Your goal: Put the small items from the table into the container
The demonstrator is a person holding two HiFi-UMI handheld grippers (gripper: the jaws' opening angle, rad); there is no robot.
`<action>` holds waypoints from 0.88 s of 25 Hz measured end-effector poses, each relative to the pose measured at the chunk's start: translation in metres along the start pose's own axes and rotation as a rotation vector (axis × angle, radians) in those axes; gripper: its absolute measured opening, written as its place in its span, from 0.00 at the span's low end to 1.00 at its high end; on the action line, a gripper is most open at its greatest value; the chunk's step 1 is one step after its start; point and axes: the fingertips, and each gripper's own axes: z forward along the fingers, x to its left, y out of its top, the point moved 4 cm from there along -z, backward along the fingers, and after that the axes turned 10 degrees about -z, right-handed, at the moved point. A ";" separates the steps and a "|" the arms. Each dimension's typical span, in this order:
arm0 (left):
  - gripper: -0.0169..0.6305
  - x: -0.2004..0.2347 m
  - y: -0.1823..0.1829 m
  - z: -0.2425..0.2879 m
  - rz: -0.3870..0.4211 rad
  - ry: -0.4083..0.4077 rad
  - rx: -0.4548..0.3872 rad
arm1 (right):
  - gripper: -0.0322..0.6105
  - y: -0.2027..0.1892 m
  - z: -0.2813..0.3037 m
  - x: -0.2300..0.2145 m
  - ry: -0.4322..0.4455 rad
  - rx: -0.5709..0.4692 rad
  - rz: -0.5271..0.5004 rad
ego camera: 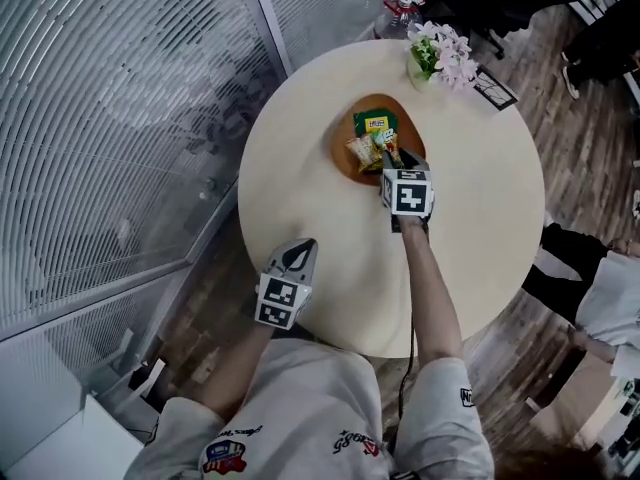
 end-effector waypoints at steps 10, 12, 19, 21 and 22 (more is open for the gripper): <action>0.04 -0.031 0.018 -0.001 0.009 -0.025 -0.065 | 0.05 -0.037 -0.152 0.039 0.006 -0.203 0.079; 0.04 -0.042 0.020 -0.001 0.023 -0.038 -0.072 | 0.05 -0.061 -0.178 0.054 0.006 -0.207 0.127; 0.04 -0.079 -0.008 -0.012 0.059 -0.071 -0.044 | 0.05 -0.162 -0.225 0.110 -0.001 -0.101 0.256; 0.04 -0.085 -0.014 -0.014 0.070 -0.077 -0.036 | 0.05 -0.176 -0.232 0.117 -0.004 -0.085 0.267; 0.04 -0.088 -0.017 -0.016 0.074 -0.079 -0.033 | 0.05 -0.180 -0.236 0.120 -0.005 -0.082 0.272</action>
